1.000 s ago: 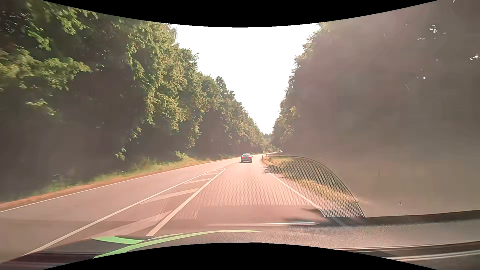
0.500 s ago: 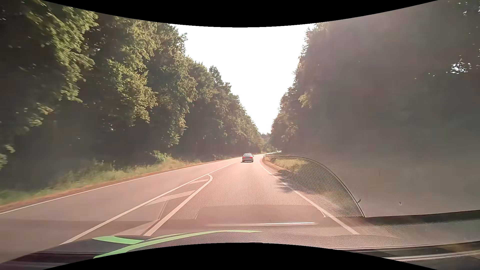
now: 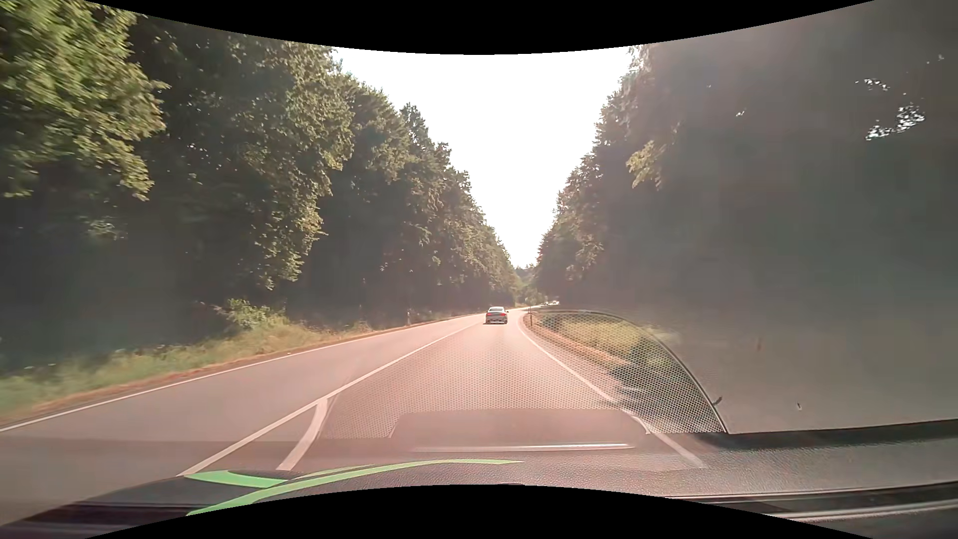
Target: Follow the waypoints while adhering to traffic rules and regulations
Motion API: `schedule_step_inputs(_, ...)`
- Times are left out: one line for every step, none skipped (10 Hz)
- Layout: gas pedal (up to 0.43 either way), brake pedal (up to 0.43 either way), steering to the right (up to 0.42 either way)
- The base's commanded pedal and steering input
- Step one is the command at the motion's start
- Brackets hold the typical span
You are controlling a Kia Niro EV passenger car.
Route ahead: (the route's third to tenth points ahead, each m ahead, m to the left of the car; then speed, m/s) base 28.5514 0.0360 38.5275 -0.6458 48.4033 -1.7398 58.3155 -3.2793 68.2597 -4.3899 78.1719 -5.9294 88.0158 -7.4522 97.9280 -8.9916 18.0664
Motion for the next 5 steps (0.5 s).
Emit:
schedule_step_inputs(0.240, 0.000, 0.011)
schedule_step_inputs(0.240, 0.000, 0.010)
schedule_step_inputs(0.240, 0.000, 0.010)
schedule_step_inputs(0.228, 0.000, 0.010)
schedule_step_inputs(0.209, 0.000, 0.010)
